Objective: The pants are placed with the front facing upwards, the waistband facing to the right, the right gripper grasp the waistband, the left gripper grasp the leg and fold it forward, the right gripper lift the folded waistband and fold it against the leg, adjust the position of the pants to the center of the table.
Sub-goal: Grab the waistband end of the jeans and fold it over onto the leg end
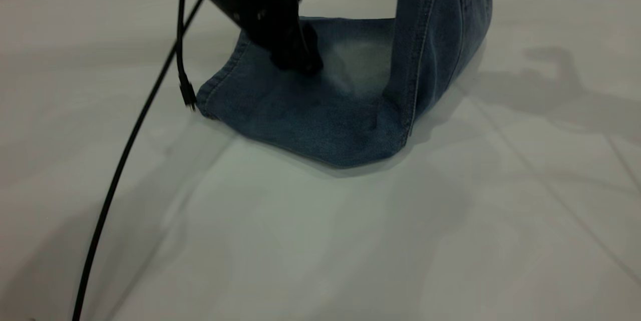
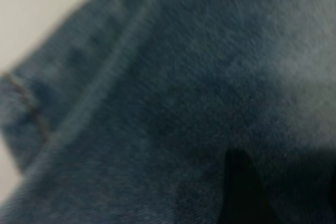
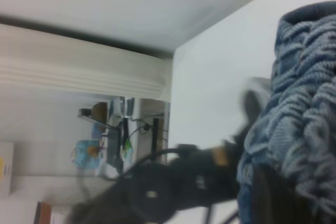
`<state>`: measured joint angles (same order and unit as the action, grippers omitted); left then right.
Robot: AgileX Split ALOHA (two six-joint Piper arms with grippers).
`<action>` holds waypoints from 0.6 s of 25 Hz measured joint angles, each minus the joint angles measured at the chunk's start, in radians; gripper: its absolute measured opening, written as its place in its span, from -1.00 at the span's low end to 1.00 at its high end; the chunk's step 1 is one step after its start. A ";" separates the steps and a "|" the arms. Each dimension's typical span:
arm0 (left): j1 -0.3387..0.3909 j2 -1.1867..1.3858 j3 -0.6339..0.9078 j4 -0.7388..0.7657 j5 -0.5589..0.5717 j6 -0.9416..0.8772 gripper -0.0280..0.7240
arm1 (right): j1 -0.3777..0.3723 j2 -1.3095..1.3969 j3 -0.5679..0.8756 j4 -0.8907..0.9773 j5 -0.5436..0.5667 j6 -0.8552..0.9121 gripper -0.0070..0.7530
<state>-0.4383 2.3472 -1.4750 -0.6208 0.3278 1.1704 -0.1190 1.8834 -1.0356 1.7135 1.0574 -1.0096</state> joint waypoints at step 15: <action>-0.043 0.042 -0.004 -0.064 -0.012 0.056 0.08 | 0.091 0.001 -0.104 0.014 -0.001 0.010 -0.80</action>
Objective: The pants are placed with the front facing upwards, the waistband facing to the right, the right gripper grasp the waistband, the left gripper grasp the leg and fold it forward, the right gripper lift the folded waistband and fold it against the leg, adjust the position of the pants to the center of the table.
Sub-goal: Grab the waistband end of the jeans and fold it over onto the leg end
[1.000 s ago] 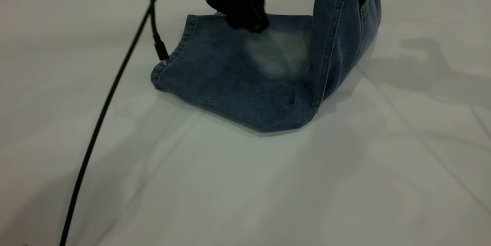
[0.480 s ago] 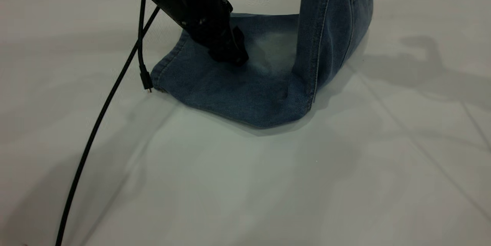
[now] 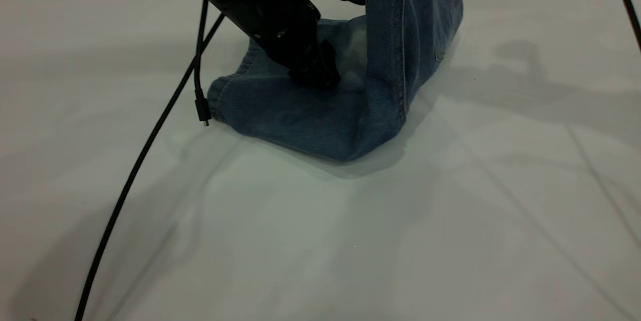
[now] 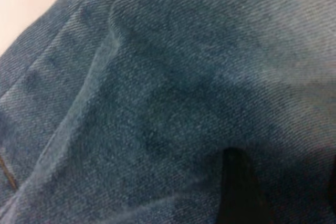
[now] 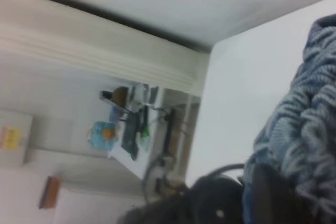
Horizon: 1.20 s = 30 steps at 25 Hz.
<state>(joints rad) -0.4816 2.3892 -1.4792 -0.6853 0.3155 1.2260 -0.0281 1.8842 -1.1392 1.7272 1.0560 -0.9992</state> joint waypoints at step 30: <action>0.112 -0.474 0.000 -0.029 -0.112 -0.021 0.08 | 0.191 0.000 0.003 -0.102 -0.274 -0.010 -0.81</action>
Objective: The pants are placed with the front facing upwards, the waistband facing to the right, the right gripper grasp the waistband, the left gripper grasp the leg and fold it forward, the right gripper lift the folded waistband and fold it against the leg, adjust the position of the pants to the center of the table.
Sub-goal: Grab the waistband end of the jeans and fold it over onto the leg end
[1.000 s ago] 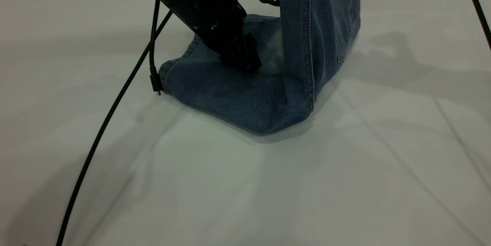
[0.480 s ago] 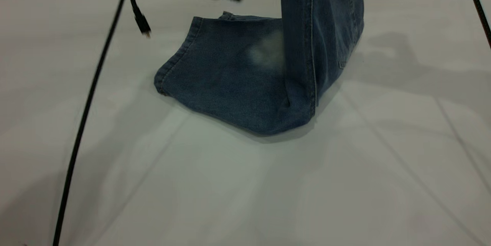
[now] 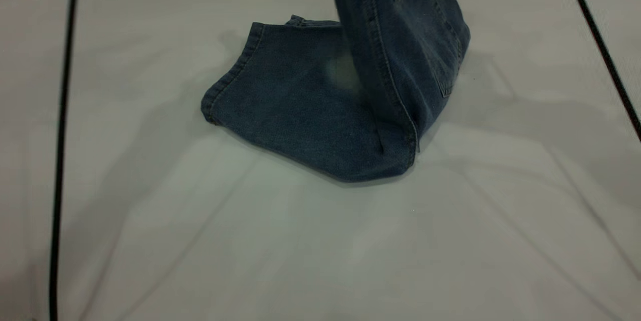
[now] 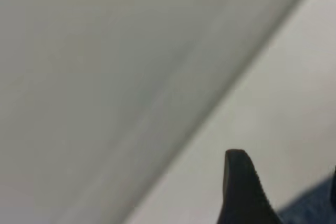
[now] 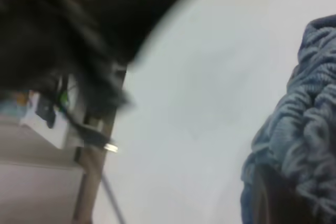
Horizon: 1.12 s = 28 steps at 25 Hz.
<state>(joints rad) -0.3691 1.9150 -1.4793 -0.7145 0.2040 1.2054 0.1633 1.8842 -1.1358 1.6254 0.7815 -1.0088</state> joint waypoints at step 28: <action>-0.002 -0.213 0.001 -0.002 0.083 -0.097 0.08 | 0.207 0.314 -0.181 0.120 -0.175 -0.126 -0.81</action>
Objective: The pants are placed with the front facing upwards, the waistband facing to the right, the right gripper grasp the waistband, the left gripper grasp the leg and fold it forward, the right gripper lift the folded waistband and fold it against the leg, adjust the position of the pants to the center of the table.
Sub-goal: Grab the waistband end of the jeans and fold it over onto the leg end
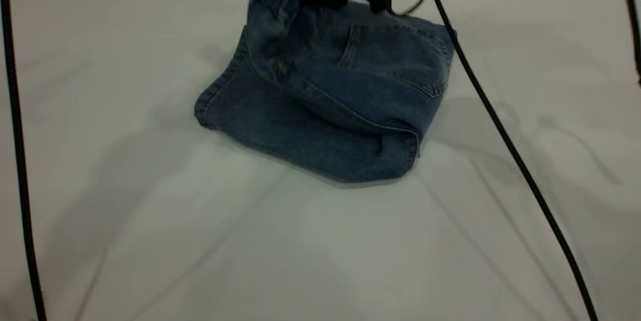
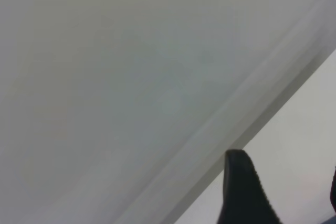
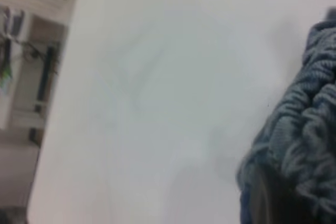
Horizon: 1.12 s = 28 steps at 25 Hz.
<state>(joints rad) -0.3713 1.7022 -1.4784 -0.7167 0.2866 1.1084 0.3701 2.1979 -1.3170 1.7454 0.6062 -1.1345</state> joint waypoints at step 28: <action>0.000 -0.049 0.000 0.007 0.080 0.007 0.08 | 0.000 -0.048 -0.039 -0.117 0.224 0.042 0.44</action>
<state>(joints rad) -0.3713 1.6528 -1.4784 -0.7094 0.3665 1.1151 0.3702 2.1498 -1.3564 1.6289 0.8298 -1.0924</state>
